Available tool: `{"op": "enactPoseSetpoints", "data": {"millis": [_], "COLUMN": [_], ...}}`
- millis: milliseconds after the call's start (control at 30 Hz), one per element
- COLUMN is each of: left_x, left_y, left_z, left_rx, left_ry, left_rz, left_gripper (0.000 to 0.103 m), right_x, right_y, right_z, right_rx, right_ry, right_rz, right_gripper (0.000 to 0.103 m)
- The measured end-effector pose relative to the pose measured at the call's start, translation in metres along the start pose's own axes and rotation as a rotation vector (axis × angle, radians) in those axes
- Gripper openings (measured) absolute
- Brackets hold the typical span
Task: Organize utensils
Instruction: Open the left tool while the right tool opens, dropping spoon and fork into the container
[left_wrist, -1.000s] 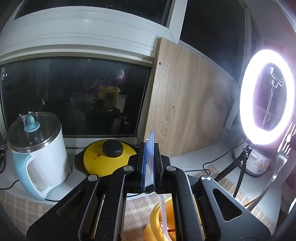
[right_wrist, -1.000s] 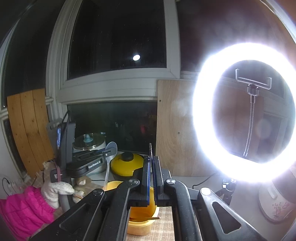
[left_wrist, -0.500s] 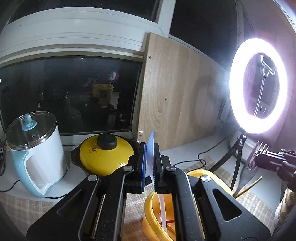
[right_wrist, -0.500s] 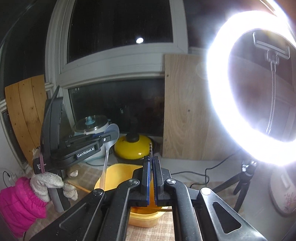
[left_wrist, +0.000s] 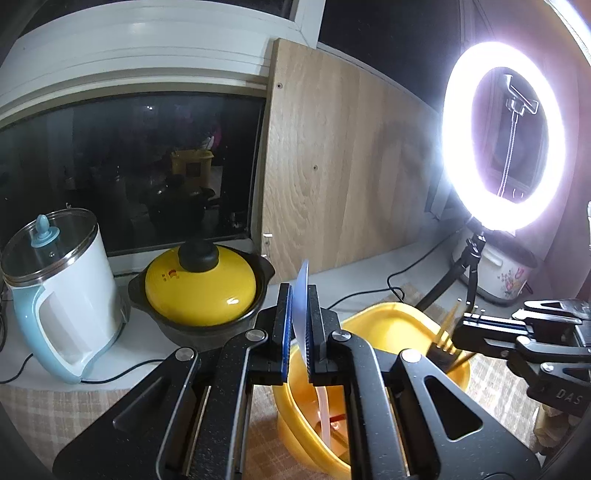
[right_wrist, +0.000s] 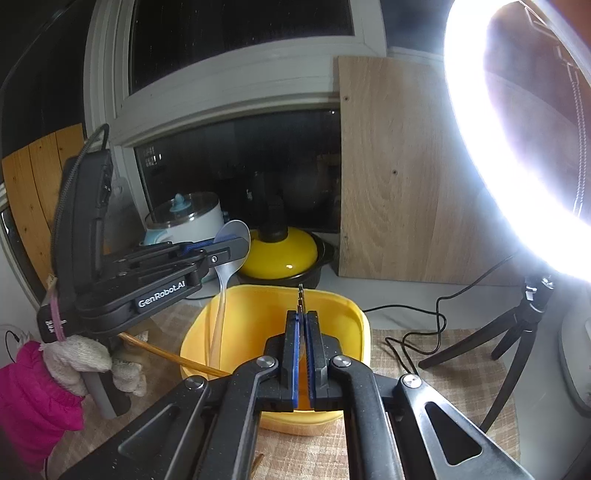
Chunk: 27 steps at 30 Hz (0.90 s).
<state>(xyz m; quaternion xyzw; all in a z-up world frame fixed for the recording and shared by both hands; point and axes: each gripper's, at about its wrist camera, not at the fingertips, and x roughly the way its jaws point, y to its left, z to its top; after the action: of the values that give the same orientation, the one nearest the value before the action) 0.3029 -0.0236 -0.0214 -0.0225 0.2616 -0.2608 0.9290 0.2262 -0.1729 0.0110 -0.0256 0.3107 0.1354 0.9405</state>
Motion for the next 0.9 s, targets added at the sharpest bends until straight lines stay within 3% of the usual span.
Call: {"op": "enactPoseSetpoints", "data": {"millis": [167,333,467,900], "left_x": [-0.001,-0.007,-0.016,-0.073], "left_y": [-0.001,-0.001,0.001,0.012], "left_z": [-0.004,-0.005,-0.003,-0.006], "left_rx": [0.005,0.001,-0.019,-0.076], "left_ry": [0.026,0.023,0.01,-0.044], "left_rz": [0.002,0.01,0.018,0.106], "left_gripper": [0.006,0.02,0.02,0.02], "right_x": [0.003,0.004,-0.002,-0.039], "right_y": [0.0,-0.002,-0.005,-0.014], "right_z": [-0.002,-0.005,-0.006,-0.008], "right_rx": [0.004,0.014,0.026,0.056], "right_ry": [0.02,0.034,0.02,-0.023], "right_rz": [0.014,0.037,0.049,0.113], "right_gripper": [0.001,0.006,0.015,0.019]}}
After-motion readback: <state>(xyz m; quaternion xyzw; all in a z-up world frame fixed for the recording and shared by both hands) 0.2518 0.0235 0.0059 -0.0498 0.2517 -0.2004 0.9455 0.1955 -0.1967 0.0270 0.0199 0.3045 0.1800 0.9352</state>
